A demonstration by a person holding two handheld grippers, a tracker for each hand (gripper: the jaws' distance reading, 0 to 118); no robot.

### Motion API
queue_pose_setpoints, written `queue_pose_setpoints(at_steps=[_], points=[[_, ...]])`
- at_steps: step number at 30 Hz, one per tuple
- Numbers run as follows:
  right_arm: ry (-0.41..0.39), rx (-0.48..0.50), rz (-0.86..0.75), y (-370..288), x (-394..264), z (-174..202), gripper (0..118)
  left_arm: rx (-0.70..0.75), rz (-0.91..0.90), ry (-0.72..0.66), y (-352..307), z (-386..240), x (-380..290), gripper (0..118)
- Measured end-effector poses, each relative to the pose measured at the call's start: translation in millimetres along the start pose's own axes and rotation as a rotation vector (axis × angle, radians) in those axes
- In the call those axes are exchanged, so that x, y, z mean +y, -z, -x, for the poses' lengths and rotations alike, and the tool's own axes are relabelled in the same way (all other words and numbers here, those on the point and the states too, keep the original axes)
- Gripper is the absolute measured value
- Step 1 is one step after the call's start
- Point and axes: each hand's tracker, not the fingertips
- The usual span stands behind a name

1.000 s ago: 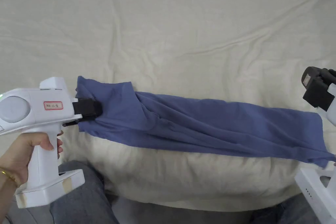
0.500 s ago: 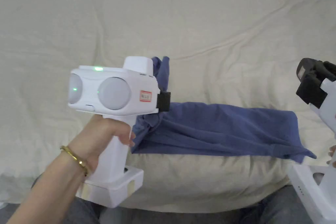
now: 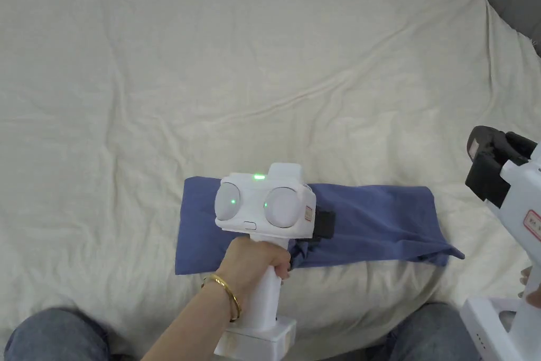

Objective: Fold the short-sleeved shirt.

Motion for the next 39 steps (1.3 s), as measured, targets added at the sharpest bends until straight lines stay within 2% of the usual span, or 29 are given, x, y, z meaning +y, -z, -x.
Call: queue_pose_setpoints(at_steps=[1,3,5,8,12,15,18,20,22,24,28,30,33,34,35,36,37,38,39], points=[[0.008,0.004,0.0,-0.3,0.4,-0.7,1,-0.002,-0.043,-0.021,-10.1,4.3,3.9,12],[0.016,0.008,-0.005,-1.1,1.3,-0.3,1,0.038,-0.148,-0.048,-34.4,15.5,14.1,8],[0.014,0.013,-0.014,-2.5,2.5,0.9,1,0.127,-0.232,-0.013,-50.0,26.5,16.0,1],[0.017,0.032,-0.025,-3.3,3.4,3.7,1,0.222,-0.248,0.041,-53.1,35.7,11.6,0],[0.016,0.048,-0.023,-1.8,1.8,9.0,1,0.135,-0.15,-0.015,-36.9,38.0,-11.3,0],[0.014,0.06,-0.014,-2.5,0.5,10.9,1,0.139,-0.056,0.041,-9.7,22.2,-31.5,0],[0.01,0.06,-0.014,-8.3,0.5,10.9,1,0.11,-0.012,0.042,16.1,6.4,-45.6,0],[0.014,0.058,-0.022,-12.0,1.5,9.8,1,0.15,-0.029,0.136,27.6,-14.8,-53.2,0],[0.013,0.056,-0.025,-14.6,2.9,9.0,1,0.184,-0.042,0.287,35.6,-36.7,-58.9,0],[0.007,0.052,-0.028,-16.3,3.6,7.0,1,0.19,-0.03,0.355,44.2,-50.9,-59.7,0],[0.012,0.045,-0.032,-19.0,3.7,3.8,1,0.111,-0.009,0.238,37.4,-50.2,-43.2,0],[0.015,0.044,-0.035,-20.2,5.1,2.6,1,-0.012,-0.052,0.143,14.9,-38.8,-27.0,1],[0.009,0.045,-0.039,-20.3,7.9,2.3,1,-0.055,-0.177,0.101,-21.4,-19.5,-3.6,5],[0.008,0.048,-0.039,-20.1,8.6,2.3,1,-0.071,-0.209,0.088,-33.7,-8.8,4.1,8],[0.009,0.052,-0.039,-19.9,9.1,2.3,1,-0.1,-0.226,0.062,-44.2,4.3,11.9,23],[0.01,0.055,-0.038,-19.5,9.6,2.8,1,-0.14,-0.226,0.031,-52.4,20.4,18.8,49],[0.011,0.058,-0.037,-18.8,9.7,3.5,1,-0.177,-0.229,-0.013,-59.8,37.2,24.2,85],[0.011,0.058,-0.036,-18.1,9.7,4.3,1,-0.216,-0.23,-0.047,-64.8,54.2,28.8,105],[0.009,0.059,-0.035,-16.8,9.3,5.9,1,-0.28,-0.223,-0.085,-68.7,74.2,31.8,116]])
